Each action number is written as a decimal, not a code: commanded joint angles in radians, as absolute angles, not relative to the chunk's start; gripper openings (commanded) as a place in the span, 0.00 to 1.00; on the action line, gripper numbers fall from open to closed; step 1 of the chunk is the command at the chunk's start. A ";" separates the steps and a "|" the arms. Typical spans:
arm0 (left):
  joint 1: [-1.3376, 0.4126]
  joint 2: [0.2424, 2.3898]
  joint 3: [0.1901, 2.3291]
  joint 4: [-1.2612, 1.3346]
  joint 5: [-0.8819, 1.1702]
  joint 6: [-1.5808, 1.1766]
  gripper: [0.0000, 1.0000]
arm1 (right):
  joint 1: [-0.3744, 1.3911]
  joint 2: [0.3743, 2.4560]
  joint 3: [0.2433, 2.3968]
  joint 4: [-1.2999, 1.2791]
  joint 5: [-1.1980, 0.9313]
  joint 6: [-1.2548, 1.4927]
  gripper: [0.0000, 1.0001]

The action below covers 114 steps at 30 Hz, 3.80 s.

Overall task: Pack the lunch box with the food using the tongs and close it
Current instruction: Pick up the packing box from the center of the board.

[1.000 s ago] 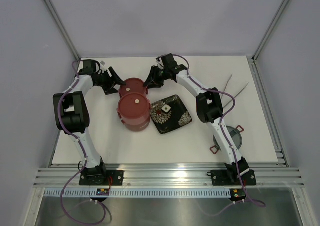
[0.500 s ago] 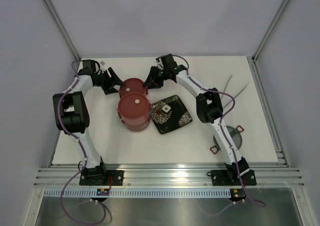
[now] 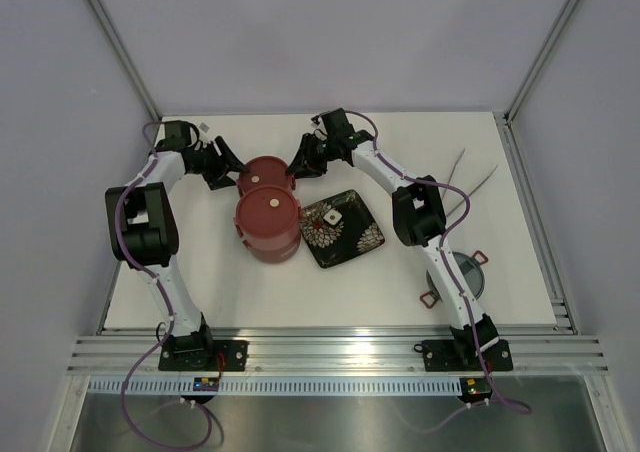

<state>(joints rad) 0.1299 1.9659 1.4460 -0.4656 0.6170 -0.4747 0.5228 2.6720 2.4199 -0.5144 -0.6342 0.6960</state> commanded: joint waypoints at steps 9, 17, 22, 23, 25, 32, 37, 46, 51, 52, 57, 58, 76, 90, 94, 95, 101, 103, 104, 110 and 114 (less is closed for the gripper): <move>0.127 1.950 1.437 -0.463 0.653 -0.451 0.69 | 0.538 2.655 2.424 -0.494 -0.657 0.695 0.38; 0.127 1.965 1.424 -0.445 0.667 -0.462 0.67 | 0.540 2.660 2.424 -0.494 -0.653 0.695 0.38; 0.127 1.979 1.425 -0.451 0.667 -0.459 0.69 | 0.540 2.661 2.425 -0.494 -0.655 0.696 0.38; 0.127 1.979 1.424 -0.449 0.669 -0.459 0.70 | 0.538 2.661 2.425 -0.494 -0.655 0.695 0.38; 0.127 1.979 1.414 -0.437 0.676 -0.465 0.68 | 0.540 2.663 2.425 -0.494 -0.657 0.695 0.37; 0.127 1.976 1.396 -0.400 0.699 -0.486 0.51 | 0.540 2.666 2.424 -0.492 -0.658 0.698 0.36; 0.129 1.974 1.378 -0.373 0.710 -0.503 0.40 | 0.538 2.668 2.422 -0.494 -0.660 0.698 0.36; 0.129 1.965 1.355 -0.347 0.716 -0.515 0.01 | 0.537 2.668 2.416 -0.499 -0.658 0.696 0.36; 0.129 1.964 1.356 -0.341 0.727 -0.522 0.00 | 0.537 2.663 2.418 -0.499 -0.663 0.696 0.28; 0.129 1.959 1.358 -0.341 0.727 -0.523 0.00 | 0.535 2.661 2.419 -0.497 -0.666 0.699 0.25; 0.127 1.937 1.368 -0.339 0.741 -0.532 0.00 | 0.534 2.643 2.428 -0.485 -0.680 0.709 0.10; 0.129 1.934 1.371 -0.341 0.744 -0.534 0.00 | 0.534 2.640 2.430 -0.480 -0.680 0.710 0.07; 0.127 1.868 1.394 -0.354 0.775 -0.561 0.00 | 0.534 2.586 2.474 -0.489 -0.680 0.712 0.00; 0.126 1.830 1.414 -0.359 0.785 -0.583 0.00 | 0.534 2.557 2.493 -0.489 -0.683 0.707 0.00; 0.121 1.824 1.425 -0.365 0.785 -0.584 0.00 | 0.534 2.548 2.491 -0.489 -0.686 0.707 0.00; 0.121 1.821 1.427 -0.367 0.788 -0.584 0.00 | 0.535 2.542 2.490 -0.489 -0.686 0.709 0.00; 0.121 1.802 1.451 -0.379 0.792 -0.591 0.00 | 0.534 2.522 2.502 -0.488 -0.680 0.707 0.00; 0.120 1.798 1.459 -0.387 0.792 -0.592 0.00 | 0.532 2.513 2.503 -0.485 -0.675 0.709 0.00; 0.121 1.796 1.465 -0.387 0.796 -0.594 0.00 | 0.532 2.505 2.503 -0.483 -0.672 0.709 0.00; 0.121 1.783 1.488 -0.405 0.801 -0.598 0.00 | 0.529 2.482 2.503 -0.474 -0.667 0.716 0.00; 0.120 1.773 1.496 -0.411 0.811 -0.612 0.00 | 0.528 2.468 2.505 -0.474 -0.669 0.719 0.00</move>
<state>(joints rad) 0.1486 1.8404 1.4384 -0.4557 0.6582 -0.5522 0.5064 2.5645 2.4500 -0.5201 -0.6109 0.6945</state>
